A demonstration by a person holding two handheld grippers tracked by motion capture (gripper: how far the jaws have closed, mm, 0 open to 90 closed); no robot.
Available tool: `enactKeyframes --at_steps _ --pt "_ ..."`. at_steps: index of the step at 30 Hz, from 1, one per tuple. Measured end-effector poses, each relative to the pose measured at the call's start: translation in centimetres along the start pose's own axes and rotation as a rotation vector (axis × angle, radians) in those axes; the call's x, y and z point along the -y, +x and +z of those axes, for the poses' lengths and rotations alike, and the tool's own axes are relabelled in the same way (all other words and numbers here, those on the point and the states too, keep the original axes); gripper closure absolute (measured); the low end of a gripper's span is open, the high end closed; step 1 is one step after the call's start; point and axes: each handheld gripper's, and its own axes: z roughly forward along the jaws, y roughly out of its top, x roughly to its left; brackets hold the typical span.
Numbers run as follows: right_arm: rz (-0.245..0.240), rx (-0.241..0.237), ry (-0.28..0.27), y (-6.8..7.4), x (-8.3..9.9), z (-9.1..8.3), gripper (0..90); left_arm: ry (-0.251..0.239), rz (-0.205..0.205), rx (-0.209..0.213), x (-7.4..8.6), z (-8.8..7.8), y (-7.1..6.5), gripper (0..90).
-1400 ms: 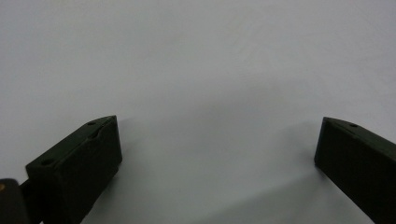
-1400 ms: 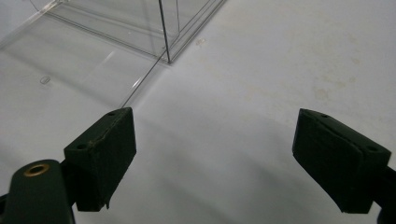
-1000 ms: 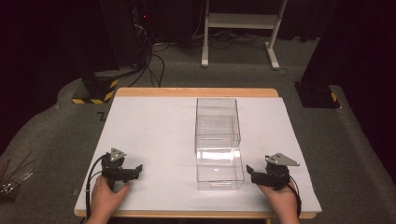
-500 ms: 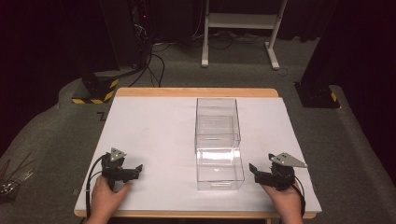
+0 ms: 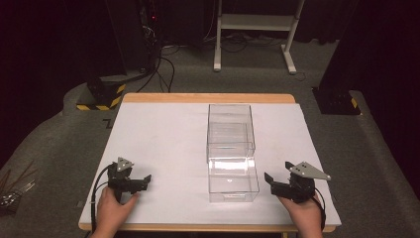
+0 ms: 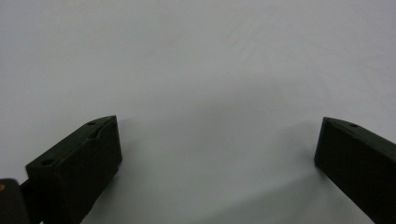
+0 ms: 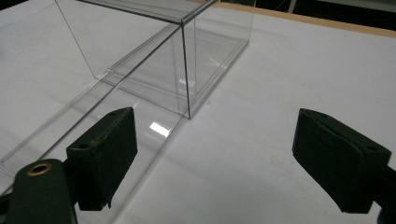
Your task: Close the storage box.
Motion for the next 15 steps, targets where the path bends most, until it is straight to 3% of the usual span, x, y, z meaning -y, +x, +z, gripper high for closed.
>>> enactKeyframes --at_steps 15 --pt "-0.017 -0.020 -0.055 0.8 -0.9 -1.4 14.1 0.000 -0.003 0.001 0.0 0.0 0.0 0.9"
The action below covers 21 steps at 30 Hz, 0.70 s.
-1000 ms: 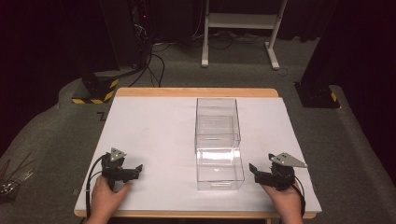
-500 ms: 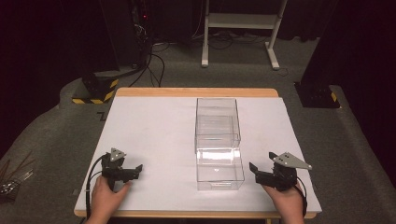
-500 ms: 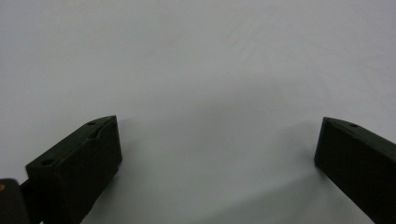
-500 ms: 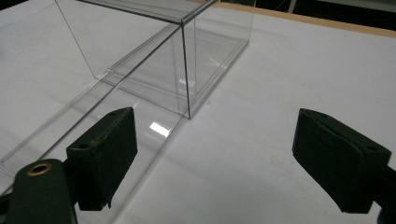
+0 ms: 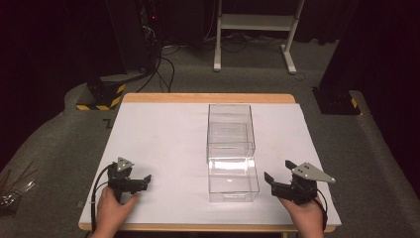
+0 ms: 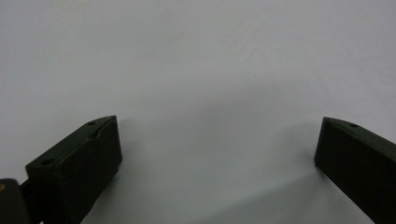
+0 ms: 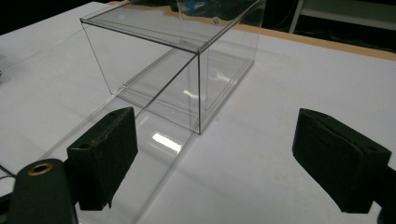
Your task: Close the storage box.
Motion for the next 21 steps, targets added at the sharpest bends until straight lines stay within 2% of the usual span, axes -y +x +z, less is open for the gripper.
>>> enactKeyframes --at_steps 4,13,21 --pt "-0.001 -0.013 -0.017 0.4 -0.2 -0.4 14.1 0.000 0.000 0.000 0.0 0.0 0.0 0.9" --pt "0.001 -0.092 -0.041 2.0 0.1 -0.9 14.4 0.000 0.001 0.000 0.0 0.0 0.0 0.9" --pt "-0.016 -0.149 -0.025 3.2 0.7 -0.7 15.1 0.000 0.003 0.000 0.0 0.0 0.0 0.9"
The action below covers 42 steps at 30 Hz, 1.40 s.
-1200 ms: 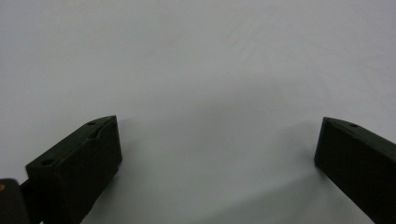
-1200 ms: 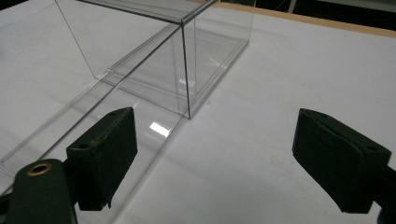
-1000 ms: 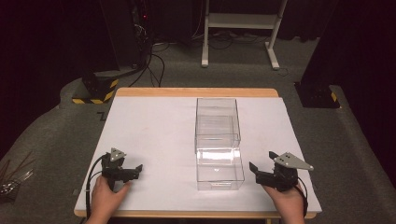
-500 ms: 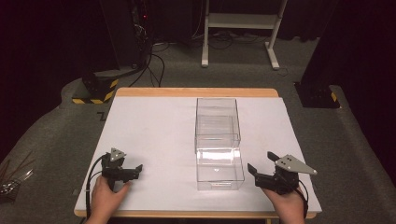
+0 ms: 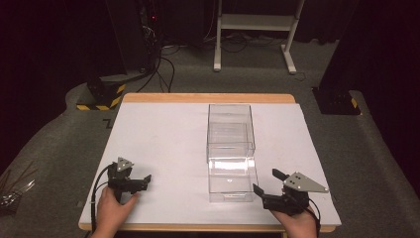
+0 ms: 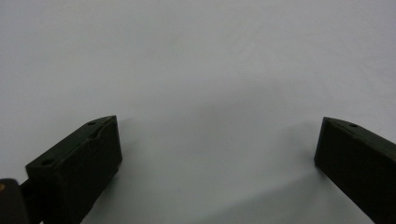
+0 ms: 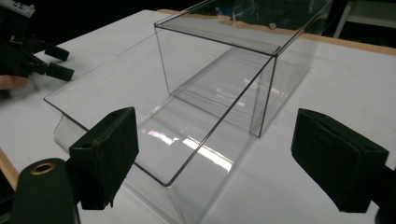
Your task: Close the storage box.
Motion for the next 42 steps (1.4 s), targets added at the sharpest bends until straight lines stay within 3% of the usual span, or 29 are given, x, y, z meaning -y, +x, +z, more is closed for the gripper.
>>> enactKeyframes --at_steps 7,19,42 --pt "-0.020 -0.035 0.028 0.8 0.7 0.7 15.3 0.000 -0.002 0.001 0.0 0.0 0.0 0.9" --pt "-0.029 -0.034 0.062 1.0 1.4 1.4 16.6 0.000 -0.001 0.001 0.0 0.0 0.0 0.8" --pt "-0.020 -0.007 0.033 0.9 0.9 3.4 17.0 0.000 -0.002 0.000 0.0 0.0 0.0 0.8"
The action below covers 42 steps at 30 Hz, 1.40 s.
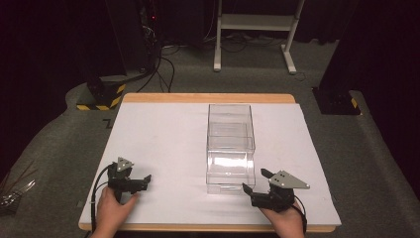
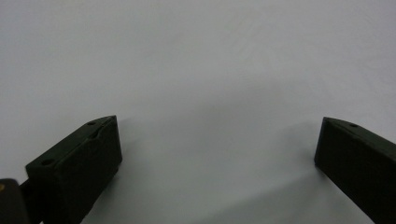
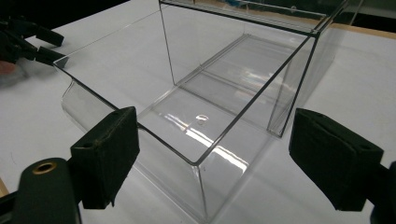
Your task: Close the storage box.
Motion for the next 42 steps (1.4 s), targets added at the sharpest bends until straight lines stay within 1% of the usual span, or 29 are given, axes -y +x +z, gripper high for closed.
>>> enactKeyframes --at_steps 2,6,13,16,18,21,33,42 --pt "-0.010 0.001 -0.001 0.2 0.2 -0.2 17.1 0.000 0.000 0.001 0.0 0.0 0.0 0.8" --pt "-0.011 -0.002 0.005 0.5 0.5 -0.5 17.5 0.000 0.002 0.000 0.0 0.0 0.0 0.8" --pt "-0.015 0.010 0.030 0.4 0.9 -0.2 18.2 0.000 0.002 0.000 0.0 0.0 0.0 0.8" --pt "-0.006 0.021 0.032 0.2 0.9 0.0 18.2 0.000 0.002 0.000 0.0 0.0 0.0 0.8" --pt "-0.001 0.016 0.034 0.1 0.9 0.2 17.8 0.000 -0.001 0.001 0.0 0.0 0.0 0.8" --pt "-0.008 0.018 0.033 0.1 0.9 0.3 17.8 0.000 0.002 0.000 0.0 0.0 0.0 0.8" --pt "-0.005 0.047 0.024 -0.1 0.5 0.9 16.4 0.001 0.002 -0.001 0.0 0.0 0.0 0.8" --pt "-0.002 0.055 0.028 -0.5 0.2 1.7 15.5 0.001 0.002 0.000 0.0 0.0 0.0 0.8"
